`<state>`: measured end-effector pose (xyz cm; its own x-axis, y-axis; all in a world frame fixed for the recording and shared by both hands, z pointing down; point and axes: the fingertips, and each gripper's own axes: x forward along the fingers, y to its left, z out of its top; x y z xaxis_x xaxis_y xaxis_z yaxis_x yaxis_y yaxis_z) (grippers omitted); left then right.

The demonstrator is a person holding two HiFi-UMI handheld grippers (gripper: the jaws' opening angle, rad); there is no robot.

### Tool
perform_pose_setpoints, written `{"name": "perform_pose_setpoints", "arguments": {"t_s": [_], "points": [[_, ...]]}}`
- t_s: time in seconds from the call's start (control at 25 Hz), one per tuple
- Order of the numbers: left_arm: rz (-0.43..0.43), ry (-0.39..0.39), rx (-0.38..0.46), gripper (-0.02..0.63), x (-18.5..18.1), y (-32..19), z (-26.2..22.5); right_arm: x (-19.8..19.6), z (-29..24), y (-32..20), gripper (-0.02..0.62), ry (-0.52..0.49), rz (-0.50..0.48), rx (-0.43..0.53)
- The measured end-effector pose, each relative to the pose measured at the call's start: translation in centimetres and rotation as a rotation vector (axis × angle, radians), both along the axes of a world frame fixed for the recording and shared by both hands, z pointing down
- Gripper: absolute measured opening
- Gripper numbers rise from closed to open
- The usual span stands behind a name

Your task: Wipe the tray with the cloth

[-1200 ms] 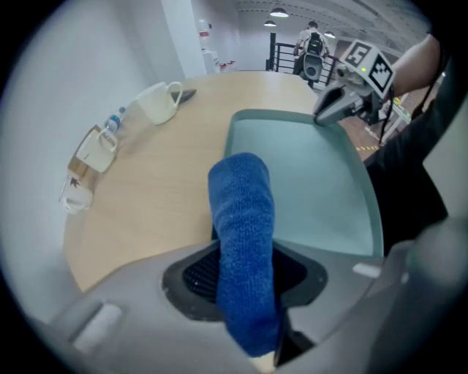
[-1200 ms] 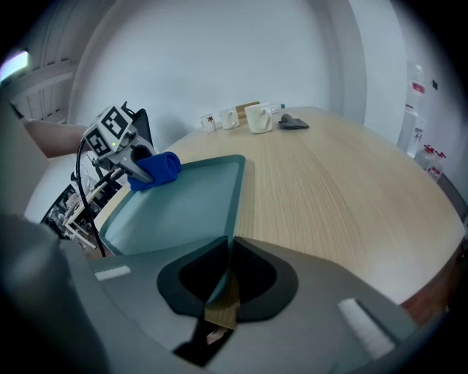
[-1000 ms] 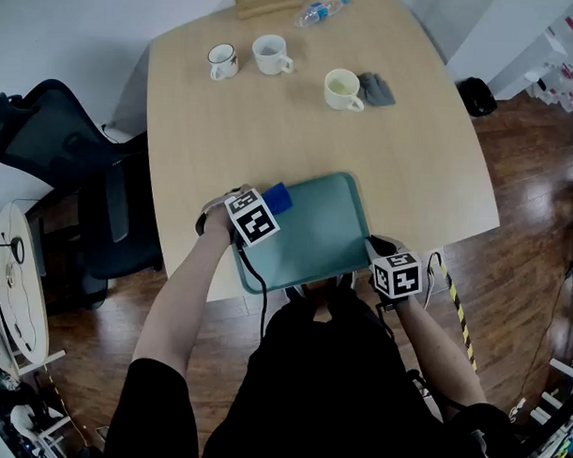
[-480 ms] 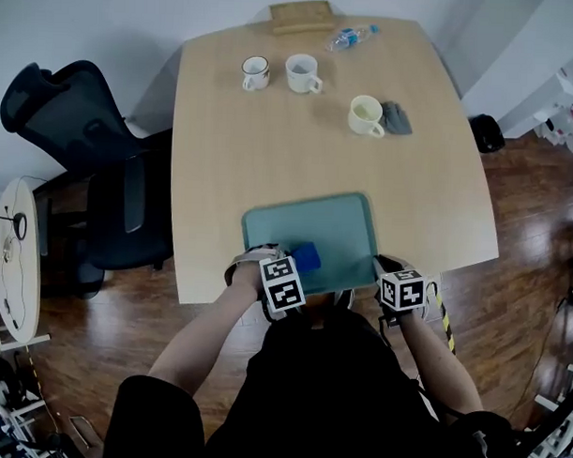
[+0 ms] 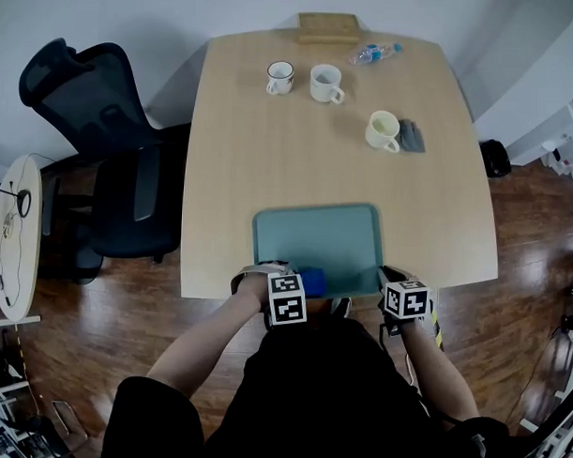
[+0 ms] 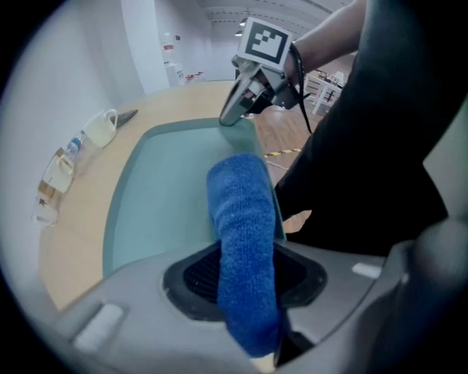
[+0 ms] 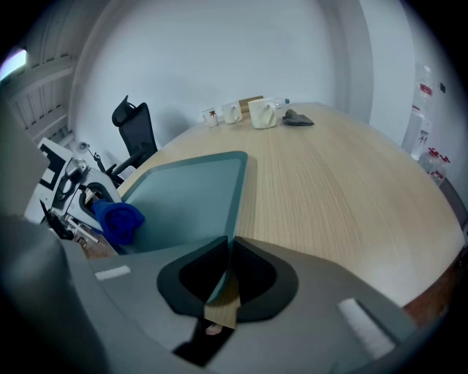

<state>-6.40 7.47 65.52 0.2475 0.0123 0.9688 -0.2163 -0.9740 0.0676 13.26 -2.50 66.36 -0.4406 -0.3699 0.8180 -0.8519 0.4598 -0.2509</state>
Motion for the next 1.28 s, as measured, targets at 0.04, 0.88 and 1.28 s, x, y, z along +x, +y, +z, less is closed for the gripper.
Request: {"name": "perform_pose_setpoints", "arguments": {"t_s": [0.04, 0.88, 1.28], "points": [[0.000, -0.013, 0.001, 0.146, -0.8, -1.0, 0.1, 0.0, 0.0, -0.1, 0.029, -0.003, 0.001, 0.000], [0.021, -0.193, 0.215, 0.147, -6.8, -7.5, -0.2, 0.2, -0.1, -0.1, 0.029, -0.009, 0.028, 0.026], [-0.034, -0.086, 0.024, 0.147, -3.4, 1.9, 0.1, 0.2, 0.2, -0.3, 0.029, 0.012, 0.027, 0.008]]}}
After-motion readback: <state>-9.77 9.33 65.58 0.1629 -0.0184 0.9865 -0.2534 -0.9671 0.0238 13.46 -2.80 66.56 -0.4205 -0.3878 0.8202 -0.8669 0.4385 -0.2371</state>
